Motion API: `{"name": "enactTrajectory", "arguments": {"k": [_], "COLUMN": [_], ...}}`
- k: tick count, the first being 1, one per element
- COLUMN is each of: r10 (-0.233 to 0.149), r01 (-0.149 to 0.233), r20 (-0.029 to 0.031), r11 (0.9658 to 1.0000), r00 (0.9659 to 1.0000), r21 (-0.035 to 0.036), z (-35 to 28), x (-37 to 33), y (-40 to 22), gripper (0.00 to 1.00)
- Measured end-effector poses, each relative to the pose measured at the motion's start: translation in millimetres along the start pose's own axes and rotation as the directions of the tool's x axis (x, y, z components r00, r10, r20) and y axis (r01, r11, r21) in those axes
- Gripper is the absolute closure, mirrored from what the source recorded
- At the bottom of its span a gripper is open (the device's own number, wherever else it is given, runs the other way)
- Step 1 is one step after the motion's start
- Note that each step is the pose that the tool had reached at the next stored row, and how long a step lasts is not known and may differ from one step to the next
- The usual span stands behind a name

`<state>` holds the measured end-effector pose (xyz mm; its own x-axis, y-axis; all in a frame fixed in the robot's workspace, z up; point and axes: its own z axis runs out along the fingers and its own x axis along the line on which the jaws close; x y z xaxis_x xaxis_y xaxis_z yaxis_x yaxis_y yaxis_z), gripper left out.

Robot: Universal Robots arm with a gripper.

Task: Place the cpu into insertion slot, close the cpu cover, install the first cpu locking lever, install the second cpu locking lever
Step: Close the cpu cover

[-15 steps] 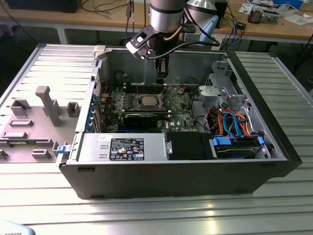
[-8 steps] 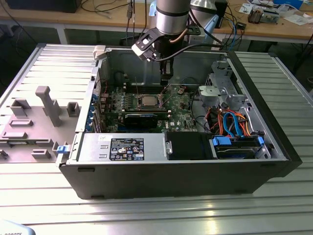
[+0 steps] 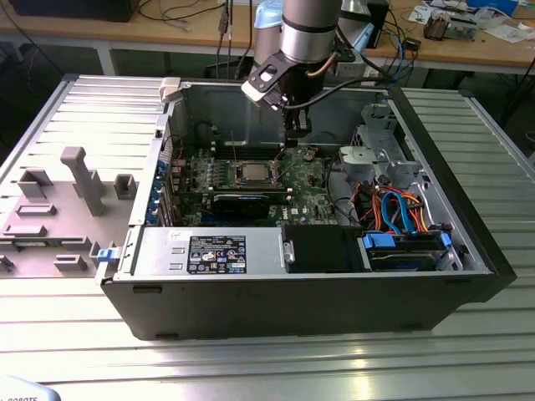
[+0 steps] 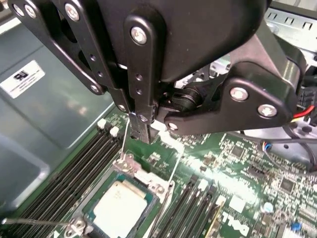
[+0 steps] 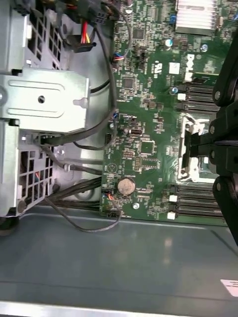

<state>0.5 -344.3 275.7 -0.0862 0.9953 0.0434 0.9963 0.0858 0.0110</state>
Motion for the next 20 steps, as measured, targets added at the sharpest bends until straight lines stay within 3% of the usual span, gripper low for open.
{"name": "enactTrajectory", "arguments": {"k": [2,4,9,16,20], "r10": [0.000,0.000,0.000,0.001,0.001], "r01": [0.000,0.000,0.000,-0.001,-0.001], "r20": [-0.0002,-0.0002,-0.0010,-0.0017,-0.0026], "r11": [1.0000,1.0000,0.9999,0.9998,0.9998], "r00": [1.0000,1.0000,1.0000,1.0000,1.0000], "r21": [-0.0001,0.0012,0.0105,0.0185,0.0199], "z": [0.8,3.0,8.4,22.6,22.9], "x": [-0.3,-0.7,-2.1,-2.8,-2.8], "y": [5.1,14.1,31.1,32.0,32.0], "gripper": [0.89,0.89,0.89,0.89,0.89]}}
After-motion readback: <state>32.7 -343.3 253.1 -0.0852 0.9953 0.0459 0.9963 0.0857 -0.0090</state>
